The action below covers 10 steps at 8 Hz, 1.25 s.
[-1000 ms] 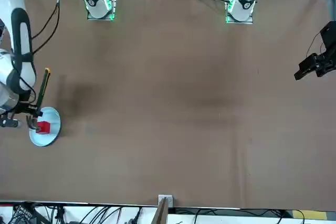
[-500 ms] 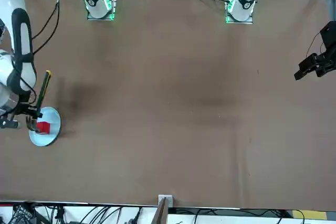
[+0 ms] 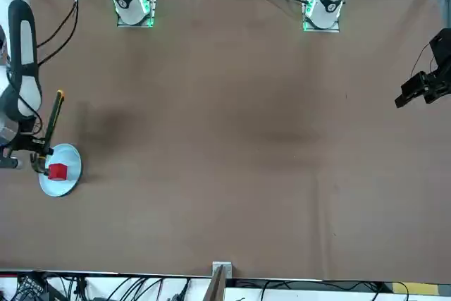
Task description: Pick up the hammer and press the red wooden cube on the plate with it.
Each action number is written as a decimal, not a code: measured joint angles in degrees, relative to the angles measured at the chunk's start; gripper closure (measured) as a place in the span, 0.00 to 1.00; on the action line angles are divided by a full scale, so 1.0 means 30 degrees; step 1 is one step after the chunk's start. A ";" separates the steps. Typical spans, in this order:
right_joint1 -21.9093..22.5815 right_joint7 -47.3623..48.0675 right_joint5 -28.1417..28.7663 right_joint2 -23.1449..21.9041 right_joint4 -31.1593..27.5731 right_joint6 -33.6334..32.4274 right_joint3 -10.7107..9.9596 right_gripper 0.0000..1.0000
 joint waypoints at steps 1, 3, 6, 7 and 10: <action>0.0003 0.0000 0.0005 0.0517 -0.0029 0.0444 0.0034 0.80; 0.0070 0.0000 0.0019 0.0658 0.0123 0.0724 0.0060 0.80; 0.0504 -0.0088 0.0032 -0.1485 0.0819 -0.2200 0.0288 0.80; 0.1392 0.0484 0.0120 -0.2365 0.0809 -0.3505 0.0475 0.80; 0.6138 0.4483 0.0205 -0.3126 -0.0052 -0.4061 0.0794 0.80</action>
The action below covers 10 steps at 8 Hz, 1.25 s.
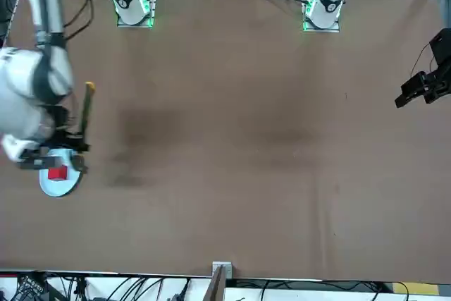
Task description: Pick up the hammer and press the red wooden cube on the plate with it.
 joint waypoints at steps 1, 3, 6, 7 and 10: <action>0.1420 0.1127 0.0262 0.0074 -0.0555 0.0754 0.0035 0.80; 0.3771 0.3400 0.0987 0.0600 -0.2023 0.4039 0.0059 0.80; 0.5440 0.5472 0.1670 0.2344 -0.3220 0.7620 0.0063 0.80; 0.5706 0.5572 0.2040 0.2821 -0.3482 0.8624 0.0058 0.80; 0.5926 0.5574 0.2164 0.3230 -0.3928 0.9176 0.0017 0.80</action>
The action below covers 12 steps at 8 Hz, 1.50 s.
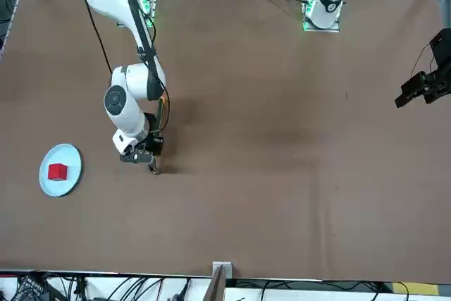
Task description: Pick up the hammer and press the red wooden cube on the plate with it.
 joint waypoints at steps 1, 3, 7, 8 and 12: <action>0.0000 -0.0009 0.0000 0.0000 -0.0044 0.0000 -0.0022 0.80; 0.0001 -0.0022 0.0000 0.0002 -0.0092 0.0005 -0.0034 0.66; 0.0029 -0.0085 0.0000 -0.0344 0.0080 -0.0073 -0.0105 0.01; 0.0036 -0.0087 -0.0001 -0.0882 0.0211 -0.0593 -0.0356 0.00; -0.0027 -0.3105 -0.0985 -0.5340 0.1433 -0.6690 -0.3743 0.00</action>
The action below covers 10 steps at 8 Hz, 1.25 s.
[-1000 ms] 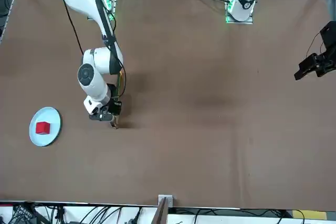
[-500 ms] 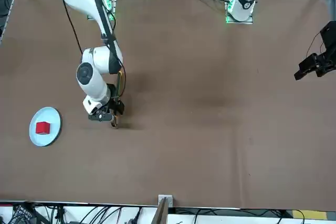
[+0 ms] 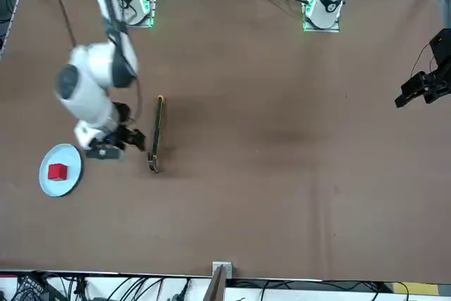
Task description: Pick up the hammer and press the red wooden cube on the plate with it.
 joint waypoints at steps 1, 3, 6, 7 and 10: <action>-0.0034 -0.1158 -0.0739 -0.0999 0.0723 -0.2040 -0.0833 0.00; -0.0052 -0.2572 -0.1698 -0.2360 0.2019 -0.5138 -0.1918 0.00; -0.0407 -0.2780 -0.3202 -0.4014 0.2929 -0.7241 -0.1957 0.00; -0.1417 -0.2779 -0.3694 -0.4606 0.2984 -0.7598 -0.1083 0.00; -0.7359 -0.2780 -0.4364 -0.5735 0.2967 -0.9045 0.4110 0.00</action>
